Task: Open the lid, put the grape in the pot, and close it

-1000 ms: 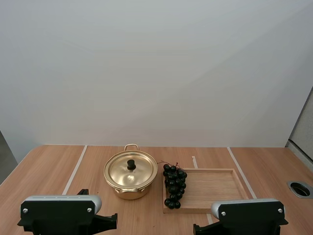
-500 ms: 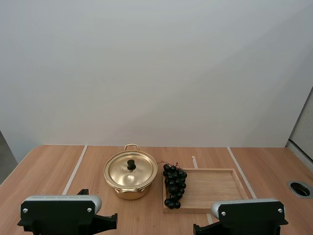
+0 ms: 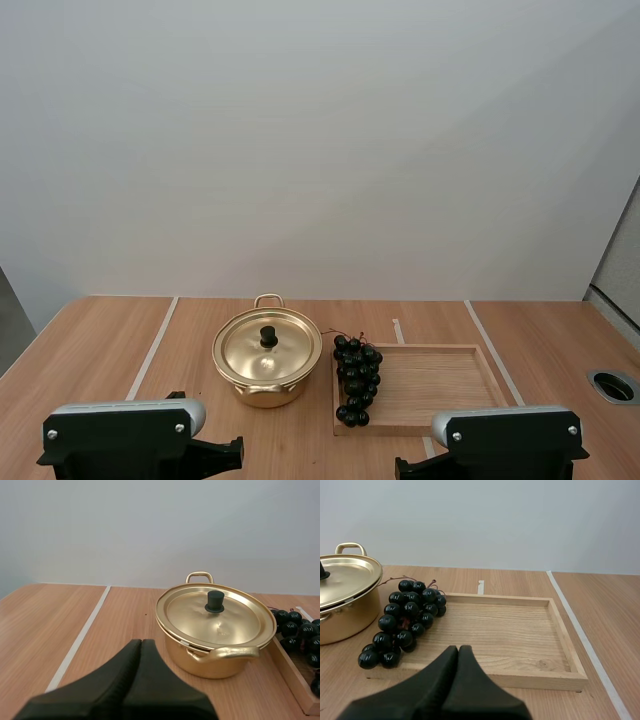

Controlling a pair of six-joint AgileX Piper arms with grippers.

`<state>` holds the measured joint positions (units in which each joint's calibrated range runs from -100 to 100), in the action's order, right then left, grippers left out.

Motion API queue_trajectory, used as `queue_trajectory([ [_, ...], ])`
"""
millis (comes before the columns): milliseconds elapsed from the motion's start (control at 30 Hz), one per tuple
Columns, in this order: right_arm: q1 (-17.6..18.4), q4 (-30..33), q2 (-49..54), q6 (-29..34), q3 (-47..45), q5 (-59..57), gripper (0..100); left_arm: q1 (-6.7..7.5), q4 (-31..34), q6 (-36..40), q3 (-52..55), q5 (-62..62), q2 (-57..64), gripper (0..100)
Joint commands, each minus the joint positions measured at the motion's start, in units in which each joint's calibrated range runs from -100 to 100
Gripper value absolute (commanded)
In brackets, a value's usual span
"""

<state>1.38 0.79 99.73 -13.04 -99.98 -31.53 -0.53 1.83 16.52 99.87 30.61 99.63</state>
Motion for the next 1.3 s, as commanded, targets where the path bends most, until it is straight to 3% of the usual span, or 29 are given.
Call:
queue_trajectory([
  [0,0.1,0.3,0.3,0.0,0.0,0.4,0,-0.05,-1.4,0.5,0.1,-0.6,0.4,0],
  [267,0.1,0.3,0.3,0.0,0.8,0.0,0,-0.05,-1.4,0.5,-6.1,-0.6,0.4,0],
  [467,0.1,0.3,0.3,0.0,11.6,-2.4,0,-0.05,-0.7,0.5,-15.8,-0.6,0.4,0],
  [667,0.1,0.3,0.3,0.0,21.8,-2.8,0,-0.05,5.1,-2.3,-25.5,0.5,0.4,0],
  [800,0.1,0.3,0.3,0.0,27.1,-4.1,0,-0.05,6.2,-2.6,-31.3,10.0,0.4,0],
  [933,0.1,-0.4,0.3,0.0,32.2,-16.5,0,-0.05,5.6,-2.6,-36.7,23.0,0.4,0],
  [1067,0.1,-5.7,0.3,0.0,35.8,-29.6,0,-0.05,5.6,-2.6,-40.6,34.2,0.4,0],
  [1267,0.1,-7.8,0.3,-0.4,36.4,-31.6,0,-0.05,5.5,-2.8,-41.1,37.5,0.4,0],
])
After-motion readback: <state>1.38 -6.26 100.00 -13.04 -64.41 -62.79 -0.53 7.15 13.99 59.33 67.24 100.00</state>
